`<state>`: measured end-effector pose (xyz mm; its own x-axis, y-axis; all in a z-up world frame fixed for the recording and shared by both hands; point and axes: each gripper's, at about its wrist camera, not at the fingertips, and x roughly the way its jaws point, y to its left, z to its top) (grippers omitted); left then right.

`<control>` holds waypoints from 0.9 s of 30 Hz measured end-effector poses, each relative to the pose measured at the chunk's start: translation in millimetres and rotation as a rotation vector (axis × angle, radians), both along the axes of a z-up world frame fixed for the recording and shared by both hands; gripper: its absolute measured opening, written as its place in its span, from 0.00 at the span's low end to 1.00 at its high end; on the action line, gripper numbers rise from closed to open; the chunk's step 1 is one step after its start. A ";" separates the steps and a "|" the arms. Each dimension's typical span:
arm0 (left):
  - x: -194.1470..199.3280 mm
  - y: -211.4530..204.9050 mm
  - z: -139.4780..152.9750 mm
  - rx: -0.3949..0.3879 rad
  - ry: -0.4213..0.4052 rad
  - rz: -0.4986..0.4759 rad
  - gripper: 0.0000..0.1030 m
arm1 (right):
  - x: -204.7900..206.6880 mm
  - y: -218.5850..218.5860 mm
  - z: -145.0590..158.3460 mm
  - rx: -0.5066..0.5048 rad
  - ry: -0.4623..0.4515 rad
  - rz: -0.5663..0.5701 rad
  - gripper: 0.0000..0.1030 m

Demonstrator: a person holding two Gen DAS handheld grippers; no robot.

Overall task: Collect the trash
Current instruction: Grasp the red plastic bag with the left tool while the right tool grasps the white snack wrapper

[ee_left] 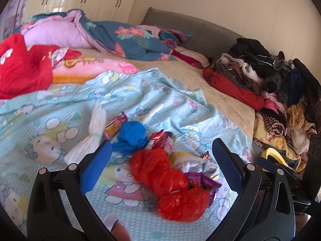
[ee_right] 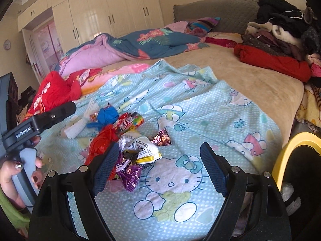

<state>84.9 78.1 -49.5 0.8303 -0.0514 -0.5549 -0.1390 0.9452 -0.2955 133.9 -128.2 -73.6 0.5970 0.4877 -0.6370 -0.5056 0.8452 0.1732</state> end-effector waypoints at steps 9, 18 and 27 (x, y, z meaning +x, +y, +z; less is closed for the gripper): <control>1.1 8.0 -28.9 -0.085 0.101 -0.042 0.73 | 25.0 22.2 -22.5 -0.071 0.070 0.060 0.72; 2.8 -0.1 -67.8 -0.218 0.223 -0.106 0.59 | 40.8 40.8 -41.3 -0.101 0.126 0.142 0.52; 7.0 -10.2 -77.6 -0.265 0.252 -0.150 0.37 | 44.8 53.3 -57.0 -0.090 0.173 0.165 0.38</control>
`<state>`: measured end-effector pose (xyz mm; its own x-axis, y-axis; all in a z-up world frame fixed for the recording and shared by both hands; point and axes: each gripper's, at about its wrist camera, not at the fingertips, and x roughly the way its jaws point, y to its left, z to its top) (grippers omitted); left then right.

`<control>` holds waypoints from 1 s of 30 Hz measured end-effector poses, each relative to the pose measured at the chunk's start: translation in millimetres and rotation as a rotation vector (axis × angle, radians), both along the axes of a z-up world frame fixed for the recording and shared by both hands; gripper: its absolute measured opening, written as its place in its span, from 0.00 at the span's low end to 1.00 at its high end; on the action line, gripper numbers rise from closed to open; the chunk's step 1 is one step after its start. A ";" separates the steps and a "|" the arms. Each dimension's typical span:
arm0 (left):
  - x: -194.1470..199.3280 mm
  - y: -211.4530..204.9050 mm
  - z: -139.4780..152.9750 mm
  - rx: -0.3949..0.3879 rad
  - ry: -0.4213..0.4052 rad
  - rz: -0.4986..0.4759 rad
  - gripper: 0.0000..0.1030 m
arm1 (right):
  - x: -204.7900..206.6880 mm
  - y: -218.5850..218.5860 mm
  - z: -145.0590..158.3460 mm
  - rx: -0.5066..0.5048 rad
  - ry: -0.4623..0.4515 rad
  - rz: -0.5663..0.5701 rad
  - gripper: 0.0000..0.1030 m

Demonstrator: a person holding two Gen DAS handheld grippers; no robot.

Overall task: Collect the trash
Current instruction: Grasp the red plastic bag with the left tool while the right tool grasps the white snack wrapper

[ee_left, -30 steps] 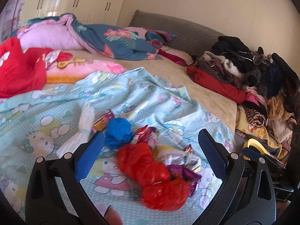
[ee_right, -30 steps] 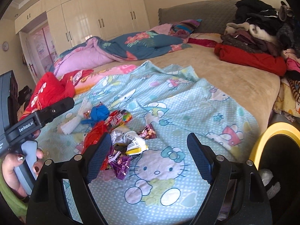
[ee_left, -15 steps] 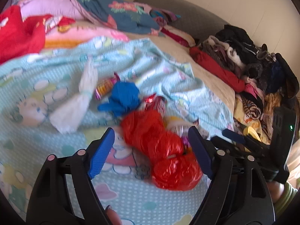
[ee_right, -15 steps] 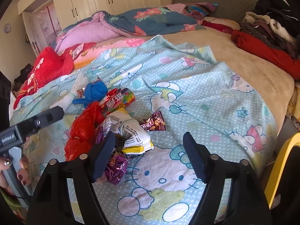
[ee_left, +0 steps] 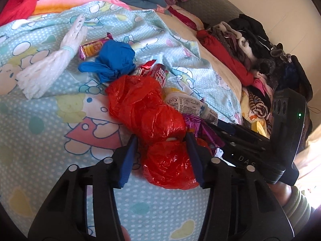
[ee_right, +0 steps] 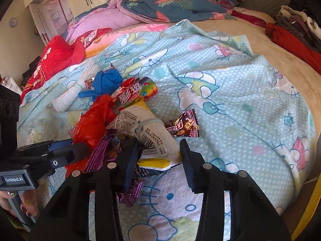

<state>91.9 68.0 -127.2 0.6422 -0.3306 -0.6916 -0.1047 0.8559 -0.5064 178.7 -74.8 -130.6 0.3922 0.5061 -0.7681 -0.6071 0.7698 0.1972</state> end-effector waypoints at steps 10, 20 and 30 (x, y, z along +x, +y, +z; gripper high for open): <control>-1.6 -2.0 18.6 0.032 -0.061 -0.030 0.25 | -7.4 -18.6 14.8 0.085 -0.031 -0.053 0.34; -8.3 -2.3 58.6 0.102 -0.179 -0.021 0.25 | -20.4 -48.2 39.6 0.170 -0.085 -0.133 0.32; -13.0 -9.3 77.2 0.142 -0.228 -0.027 0.25 | -29.0 -69.2 69.0 0.234 -0.171 -0.192 0.32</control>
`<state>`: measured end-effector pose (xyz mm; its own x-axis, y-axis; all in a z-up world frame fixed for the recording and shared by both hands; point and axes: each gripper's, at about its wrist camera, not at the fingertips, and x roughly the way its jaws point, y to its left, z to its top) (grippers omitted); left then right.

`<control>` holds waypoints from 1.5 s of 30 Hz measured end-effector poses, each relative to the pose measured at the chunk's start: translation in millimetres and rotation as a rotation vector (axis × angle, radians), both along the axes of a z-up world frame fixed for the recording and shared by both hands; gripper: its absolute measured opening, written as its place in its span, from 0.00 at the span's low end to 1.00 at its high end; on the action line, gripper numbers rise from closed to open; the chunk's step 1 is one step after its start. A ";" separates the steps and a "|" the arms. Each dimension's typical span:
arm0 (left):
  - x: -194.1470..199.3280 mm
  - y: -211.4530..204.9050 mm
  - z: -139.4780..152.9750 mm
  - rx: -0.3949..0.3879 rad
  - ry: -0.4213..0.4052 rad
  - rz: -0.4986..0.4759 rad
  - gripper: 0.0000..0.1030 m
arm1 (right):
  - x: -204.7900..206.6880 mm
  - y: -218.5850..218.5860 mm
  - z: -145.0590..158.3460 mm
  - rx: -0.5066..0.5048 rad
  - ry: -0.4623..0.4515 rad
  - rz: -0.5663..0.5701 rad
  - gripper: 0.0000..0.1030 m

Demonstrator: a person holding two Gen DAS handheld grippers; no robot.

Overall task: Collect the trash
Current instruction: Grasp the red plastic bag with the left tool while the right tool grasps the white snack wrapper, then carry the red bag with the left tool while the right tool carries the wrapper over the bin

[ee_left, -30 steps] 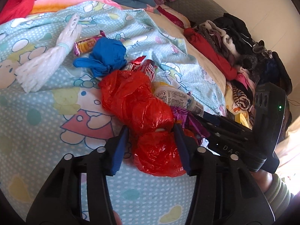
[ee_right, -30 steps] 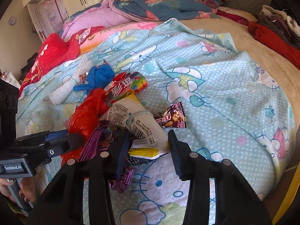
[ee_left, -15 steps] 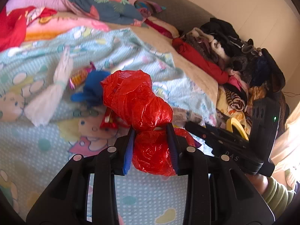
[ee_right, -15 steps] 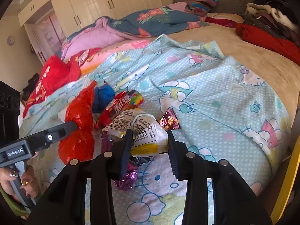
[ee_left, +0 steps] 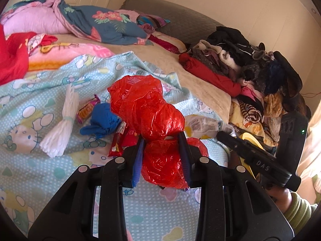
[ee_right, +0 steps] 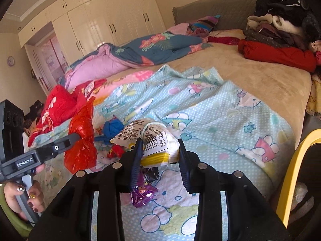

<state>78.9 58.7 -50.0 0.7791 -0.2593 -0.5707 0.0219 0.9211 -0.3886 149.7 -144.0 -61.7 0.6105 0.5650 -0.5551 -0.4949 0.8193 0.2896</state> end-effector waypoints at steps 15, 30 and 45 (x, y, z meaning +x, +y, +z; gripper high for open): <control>-6.4 -27.7 27.6 0.059 -0.065 -0.036 0.25 | -8.1 -37.6 29.4 0.041 -0.054 -0.069 0.32; -8.6 -72.9 45.1 0.102 -0.107 -0.128 0.25 | -24.0 -93.8 48.5 0.071 -0.081 -0.189 0.32; -9.5 -114.7 54.8 0.136 -0.129 -0.199 0.25 | -42.1 -148.8 59.3 0.112 -0.094 -0.297 0.32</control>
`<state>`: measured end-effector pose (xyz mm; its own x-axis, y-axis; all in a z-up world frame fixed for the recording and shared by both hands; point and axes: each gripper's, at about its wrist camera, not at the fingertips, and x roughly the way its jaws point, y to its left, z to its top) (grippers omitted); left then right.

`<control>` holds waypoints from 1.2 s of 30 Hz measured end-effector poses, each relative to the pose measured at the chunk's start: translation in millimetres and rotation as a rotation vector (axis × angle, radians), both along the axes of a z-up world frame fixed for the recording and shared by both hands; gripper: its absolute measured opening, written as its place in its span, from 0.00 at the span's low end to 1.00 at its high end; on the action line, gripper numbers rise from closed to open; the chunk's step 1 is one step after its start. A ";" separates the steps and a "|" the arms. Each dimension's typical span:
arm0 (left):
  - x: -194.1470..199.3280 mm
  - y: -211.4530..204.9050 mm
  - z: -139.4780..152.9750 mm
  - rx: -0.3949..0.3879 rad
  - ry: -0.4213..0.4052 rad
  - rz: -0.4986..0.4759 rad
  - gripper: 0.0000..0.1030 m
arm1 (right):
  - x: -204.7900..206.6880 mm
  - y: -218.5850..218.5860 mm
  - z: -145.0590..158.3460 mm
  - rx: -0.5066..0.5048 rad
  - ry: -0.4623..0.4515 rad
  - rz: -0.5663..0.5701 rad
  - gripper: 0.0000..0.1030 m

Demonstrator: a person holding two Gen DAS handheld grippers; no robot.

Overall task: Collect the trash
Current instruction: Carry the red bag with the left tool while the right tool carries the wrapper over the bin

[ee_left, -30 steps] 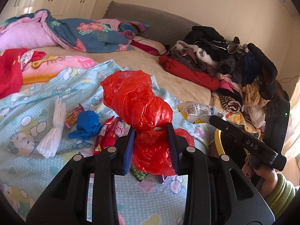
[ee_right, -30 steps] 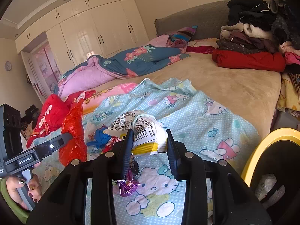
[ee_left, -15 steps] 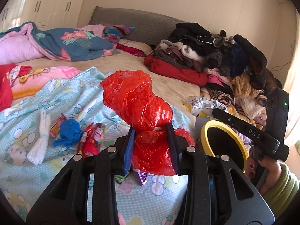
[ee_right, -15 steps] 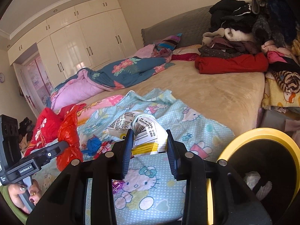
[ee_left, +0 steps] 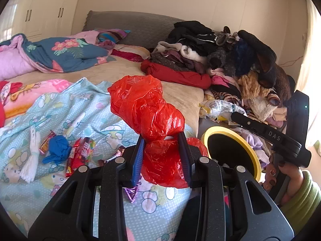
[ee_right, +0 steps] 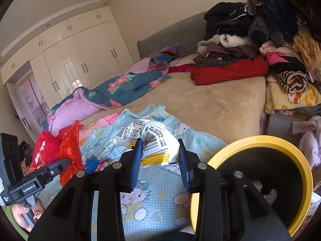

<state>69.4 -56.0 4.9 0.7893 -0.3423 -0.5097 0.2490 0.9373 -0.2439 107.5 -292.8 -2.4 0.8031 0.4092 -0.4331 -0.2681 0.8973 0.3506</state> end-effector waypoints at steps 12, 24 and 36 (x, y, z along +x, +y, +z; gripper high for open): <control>4.7 -41.4 2.1 0.010 -0.003 -0.076 0.25 | -8.6 -40.1 1.2 0.002 -0.001 -0.116 0.32; 7.5 -82.0 -0.2 0.022 -0.008 -0.147 0.25 | -11.1 -70.6 -5.5 0.021 0.013 -0.195 0.32; 16.1 -116.8 -11.0 0.032 0.008 -0.213 0.25 | -10.1 -108.8 -23.0 0.069 0.090 -0.301 0.32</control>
<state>85.5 -172.8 -6.1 0.6965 -0.4846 -0.5292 0.4407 0.8709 -0.2175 97.4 -401.7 -25.4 0.8525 0.1896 -0.4871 0.0407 0.9050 0.4235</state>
